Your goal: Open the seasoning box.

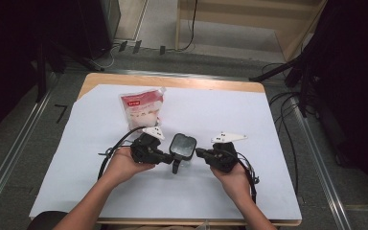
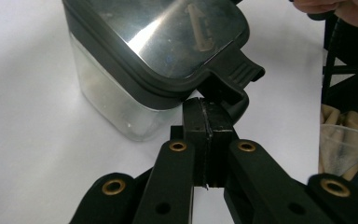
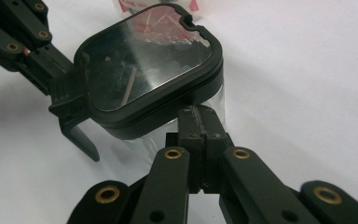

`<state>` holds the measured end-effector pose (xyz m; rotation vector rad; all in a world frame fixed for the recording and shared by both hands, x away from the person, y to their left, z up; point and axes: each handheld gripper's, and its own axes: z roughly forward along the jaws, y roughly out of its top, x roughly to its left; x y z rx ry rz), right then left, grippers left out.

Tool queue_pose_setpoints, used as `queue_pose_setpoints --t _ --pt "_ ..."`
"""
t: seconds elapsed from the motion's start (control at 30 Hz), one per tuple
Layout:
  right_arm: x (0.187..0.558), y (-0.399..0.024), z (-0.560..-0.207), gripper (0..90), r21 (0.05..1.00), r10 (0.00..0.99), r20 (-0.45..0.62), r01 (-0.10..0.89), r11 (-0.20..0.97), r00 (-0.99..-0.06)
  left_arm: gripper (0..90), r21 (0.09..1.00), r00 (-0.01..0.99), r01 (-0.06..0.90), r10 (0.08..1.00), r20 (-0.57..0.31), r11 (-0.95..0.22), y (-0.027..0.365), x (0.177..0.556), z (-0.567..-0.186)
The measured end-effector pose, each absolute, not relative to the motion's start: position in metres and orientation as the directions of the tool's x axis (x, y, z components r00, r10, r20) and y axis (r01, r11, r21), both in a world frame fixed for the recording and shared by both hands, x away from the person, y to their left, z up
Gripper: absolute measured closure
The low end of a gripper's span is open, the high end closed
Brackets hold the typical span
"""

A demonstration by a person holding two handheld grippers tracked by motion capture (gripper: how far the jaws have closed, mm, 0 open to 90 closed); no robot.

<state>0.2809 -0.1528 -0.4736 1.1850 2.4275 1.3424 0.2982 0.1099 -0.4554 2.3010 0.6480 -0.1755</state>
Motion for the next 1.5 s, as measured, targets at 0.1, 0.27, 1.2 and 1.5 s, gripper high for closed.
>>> queue_pose_setpoints --t 0.1,0.27,1.2,1.5 --pt "0.282 -0.154 -0.473 90.0 0.763 0.689 0.243 0.573 0.299 -0.683 90.0 0.618 0.867 0.494 0.395 -0.303 -0.611 0.108 0.297 -0.455" --pt "0.284 -0.155 -0.473 90.0 0.765 0.697 0.238 0.572 0.294 -0.676 90.0 0.623 0.866 0.497 0.395 -0.307 -0.605 0.103 0.294 -0.456" --pt "0.281 -0.168 -0.466 90.0 0.772 0.707 0.212 0.559 0.301 -0.674 90.0 0.655 0.875 0.482 0.362 -0.322 -0.582 0.076 0.284 -0.459" --pt "0.274 -0.175 -0.465 90.0 0.771 0.711 0.211 0.561 0.3 -0.67 90.0 0.658 0.883 0.468 0.344 -0.32 -0.59 0.066 0.283 -0.46"
